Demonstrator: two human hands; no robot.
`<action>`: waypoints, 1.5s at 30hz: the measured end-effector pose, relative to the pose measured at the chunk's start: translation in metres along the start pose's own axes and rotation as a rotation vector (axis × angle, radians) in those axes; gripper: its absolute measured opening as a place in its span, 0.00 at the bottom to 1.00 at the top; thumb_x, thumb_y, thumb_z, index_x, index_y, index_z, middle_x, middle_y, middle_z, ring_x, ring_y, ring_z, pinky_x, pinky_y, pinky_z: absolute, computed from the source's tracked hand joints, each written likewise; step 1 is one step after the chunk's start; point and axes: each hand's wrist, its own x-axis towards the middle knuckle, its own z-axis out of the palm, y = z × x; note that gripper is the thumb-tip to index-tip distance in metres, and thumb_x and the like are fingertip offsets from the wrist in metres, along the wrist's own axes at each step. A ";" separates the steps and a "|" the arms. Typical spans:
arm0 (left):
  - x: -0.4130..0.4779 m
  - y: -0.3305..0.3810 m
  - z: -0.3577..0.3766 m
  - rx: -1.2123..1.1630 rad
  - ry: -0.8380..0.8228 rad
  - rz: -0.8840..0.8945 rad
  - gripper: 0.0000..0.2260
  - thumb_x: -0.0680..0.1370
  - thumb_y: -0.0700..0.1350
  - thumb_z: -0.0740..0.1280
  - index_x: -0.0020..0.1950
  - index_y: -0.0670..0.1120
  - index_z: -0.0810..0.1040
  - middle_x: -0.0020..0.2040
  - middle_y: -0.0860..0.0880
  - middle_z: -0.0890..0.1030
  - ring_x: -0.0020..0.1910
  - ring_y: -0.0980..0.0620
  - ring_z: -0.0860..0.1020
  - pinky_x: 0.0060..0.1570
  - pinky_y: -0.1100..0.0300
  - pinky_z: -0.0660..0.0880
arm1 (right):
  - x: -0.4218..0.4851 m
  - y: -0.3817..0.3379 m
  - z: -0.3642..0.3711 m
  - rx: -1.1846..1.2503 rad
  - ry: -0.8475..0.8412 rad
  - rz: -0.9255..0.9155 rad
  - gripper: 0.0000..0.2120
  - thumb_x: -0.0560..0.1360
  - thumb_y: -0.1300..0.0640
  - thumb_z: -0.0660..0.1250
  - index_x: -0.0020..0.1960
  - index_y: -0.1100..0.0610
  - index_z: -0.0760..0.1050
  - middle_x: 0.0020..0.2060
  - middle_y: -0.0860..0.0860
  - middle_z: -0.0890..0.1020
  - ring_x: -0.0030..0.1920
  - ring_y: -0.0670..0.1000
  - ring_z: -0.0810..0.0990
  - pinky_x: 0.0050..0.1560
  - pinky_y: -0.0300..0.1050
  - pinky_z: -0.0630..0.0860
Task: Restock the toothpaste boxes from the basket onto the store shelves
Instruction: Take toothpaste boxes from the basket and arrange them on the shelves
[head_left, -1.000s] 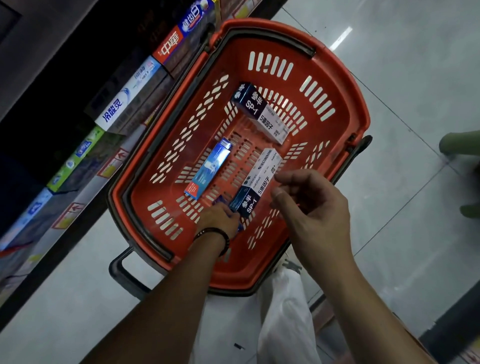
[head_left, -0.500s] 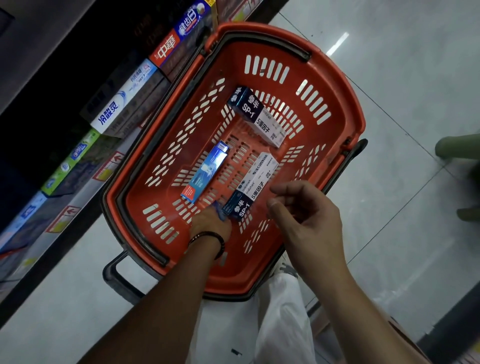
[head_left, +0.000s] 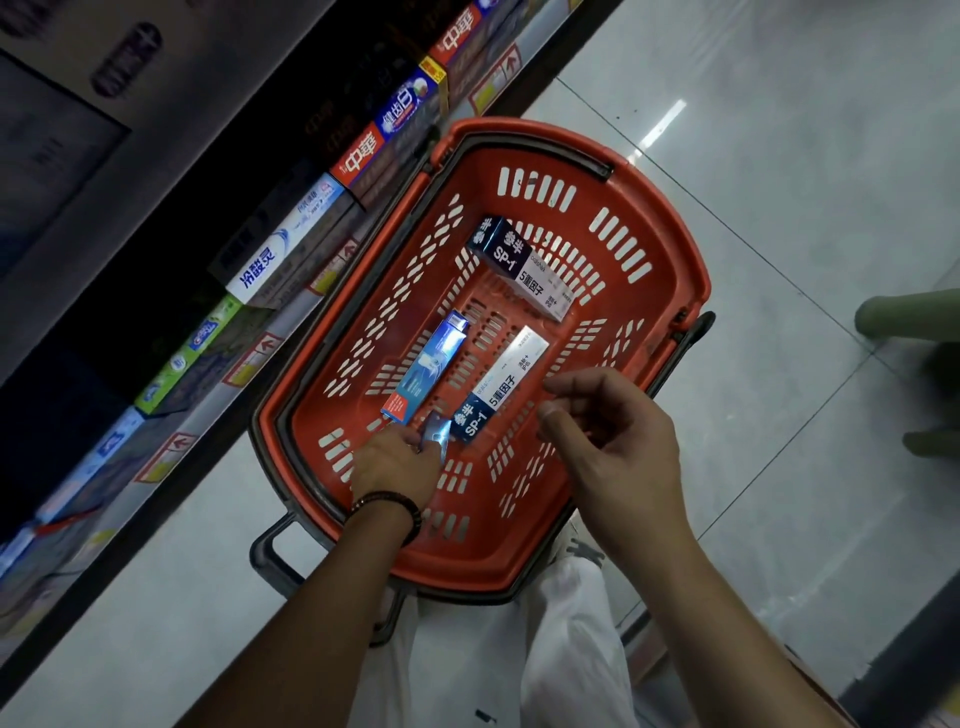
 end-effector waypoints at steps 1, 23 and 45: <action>-0.005 0.002 -0.008 -0.011 0.012 0.001 0.13 0.80 0.55 0.71 0.55 0.46 0.84 0.51 0.46 0.85 0.43 0.51 0.77 0.43 0.61 0.71 | -0.001 -0.004 0.000 -0.010 -0.005 -0.009 0.04 0.80 0.57 0.73 0.52 0.49 0.82 0.46 0.45 0.86 0.51 0.50 0.86 0.49 0.43 0.86; -0.111 0.067 -0.184 -0.412 0.149 0.238 0.06 0.82 0.50 0.69 0.49 0.57 0.86 0.41 0.59 0.85 0.43 0.62 0.83 0.45 0.59 0.80 | -0.051 -0.141 -0.032 -0.009 0.061 -0.113 0.06 0.81 0.62 0.72 0.50 0.52 0.84 0.43 0.56 0.86 0.46 0.60 0.86 0.46 0.51 0.86; -0.279 0.154 -0.408 -0.782 0.092 0.355 0.14 0.85 0.43 0.63 0.50 0.51 0.89 0.48 0.51 0.89 0.49 0.50 0.87 0.51 0.48 0.85 | -0.127 -0.336 -0.059 -0.028 0.037 -0.258 0.07 0.80 0.62 0.72 0.52 0.50 0.83 0.44 0.53 0.86 0.41 0.47 0.82 0.36 0.40 0.81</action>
